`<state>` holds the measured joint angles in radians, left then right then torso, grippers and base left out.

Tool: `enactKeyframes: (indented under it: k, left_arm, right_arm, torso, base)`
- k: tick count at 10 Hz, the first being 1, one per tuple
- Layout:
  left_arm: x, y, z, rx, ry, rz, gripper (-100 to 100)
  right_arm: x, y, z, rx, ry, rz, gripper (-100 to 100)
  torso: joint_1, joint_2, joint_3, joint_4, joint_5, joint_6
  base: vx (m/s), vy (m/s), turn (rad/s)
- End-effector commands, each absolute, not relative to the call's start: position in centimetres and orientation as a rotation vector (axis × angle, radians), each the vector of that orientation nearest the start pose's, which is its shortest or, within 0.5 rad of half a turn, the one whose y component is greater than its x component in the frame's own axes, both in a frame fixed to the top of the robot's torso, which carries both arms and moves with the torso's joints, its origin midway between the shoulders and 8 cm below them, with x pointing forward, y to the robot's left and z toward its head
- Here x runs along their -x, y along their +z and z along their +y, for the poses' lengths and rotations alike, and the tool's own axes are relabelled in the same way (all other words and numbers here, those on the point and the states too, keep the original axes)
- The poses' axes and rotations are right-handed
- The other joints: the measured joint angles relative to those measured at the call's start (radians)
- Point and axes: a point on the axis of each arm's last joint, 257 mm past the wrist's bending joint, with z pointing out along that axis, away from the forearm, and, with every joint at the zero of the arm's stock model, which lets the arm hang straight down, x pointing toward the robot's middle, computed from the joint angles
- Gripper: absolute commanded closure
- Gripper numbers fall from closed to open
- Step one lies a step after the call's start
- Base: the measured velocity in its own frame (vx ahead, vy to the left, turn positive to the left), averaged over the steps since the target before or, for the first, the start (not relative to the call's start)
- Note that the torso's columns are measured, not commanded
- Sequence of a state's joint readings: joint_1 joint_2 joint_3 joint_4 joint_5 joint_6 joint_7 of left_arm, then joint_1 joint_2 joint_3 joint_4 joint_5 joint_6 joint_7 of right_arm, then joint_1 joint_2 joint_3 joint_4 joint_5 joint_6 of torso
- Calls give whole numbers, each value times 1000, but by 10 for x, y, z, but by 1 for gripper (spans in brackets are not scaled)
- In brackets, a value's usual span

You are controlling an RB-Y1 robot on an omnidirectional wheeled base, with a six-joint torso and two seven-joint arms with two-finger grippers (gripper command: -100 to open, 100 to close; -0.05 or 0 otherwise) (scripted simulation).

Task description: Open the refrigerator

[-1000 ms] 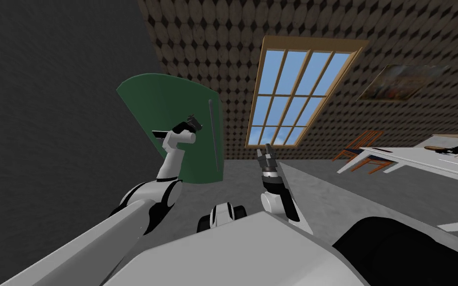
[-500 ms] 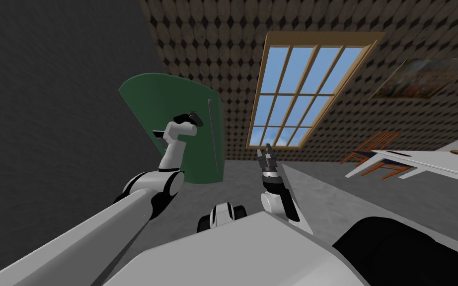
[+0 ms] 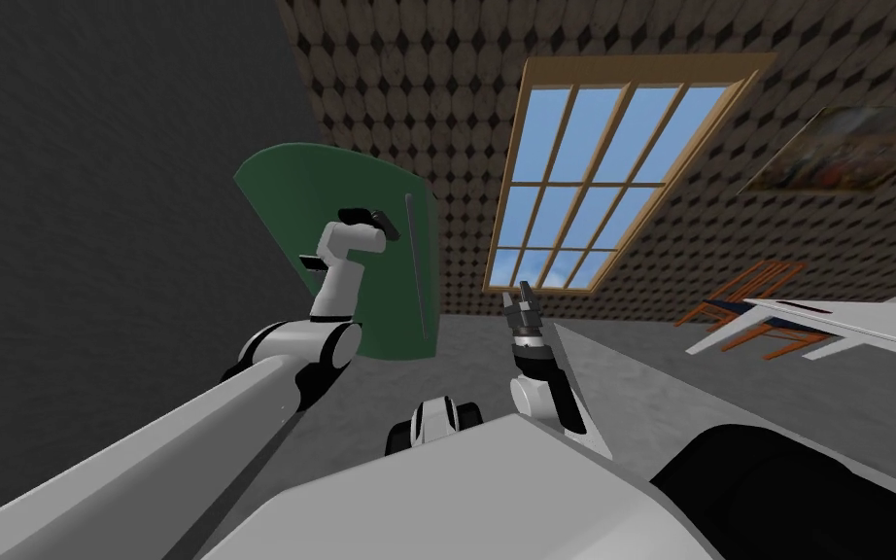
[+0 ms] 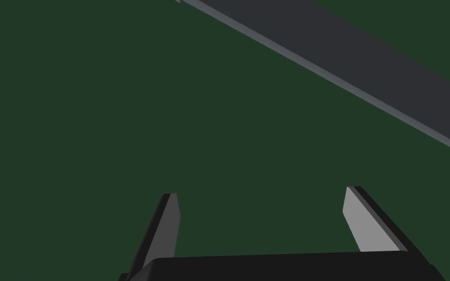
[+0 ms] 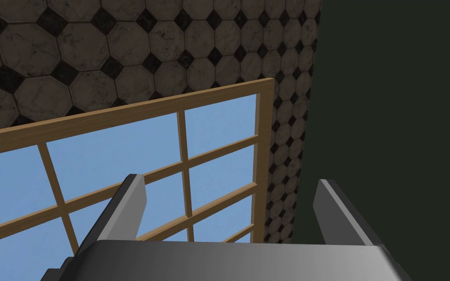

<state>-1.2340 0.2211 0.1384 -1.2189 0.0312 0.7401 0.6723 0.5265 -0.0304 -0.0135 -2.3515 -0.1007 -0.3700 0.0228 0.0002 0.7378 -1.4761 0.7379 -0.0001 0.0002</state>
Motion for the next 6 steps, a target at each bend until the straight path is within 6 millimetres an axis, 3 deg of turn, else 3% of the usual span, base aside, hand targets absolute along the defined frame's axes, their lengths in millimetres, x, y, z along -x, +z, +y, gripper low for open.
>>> enactKeyframes:
  k: [1,2,6]
  left_arm:
    - [-714,222,133,1499,-1711,974,-100]
    - [-718,218,137,1553,-1682,978,-100]
    - [-713,246,126,1583,-1668,992,-100]
  right_arm:
    - [-347,23,-294,-753,1309,642,0]
    - [-347,23,-294,-753,1309,642,0]
    - [-347,23,-294,-753,1309,642,0]
  torso:
    - [-1,-1,-1,0,0,-1]
    - [0,-1,0,0,0,0]
    - [1,1,0,0,1,-1]
  base:
    - [37,-59,57]
    - [35,-85,84]
    - [24,-53,36]
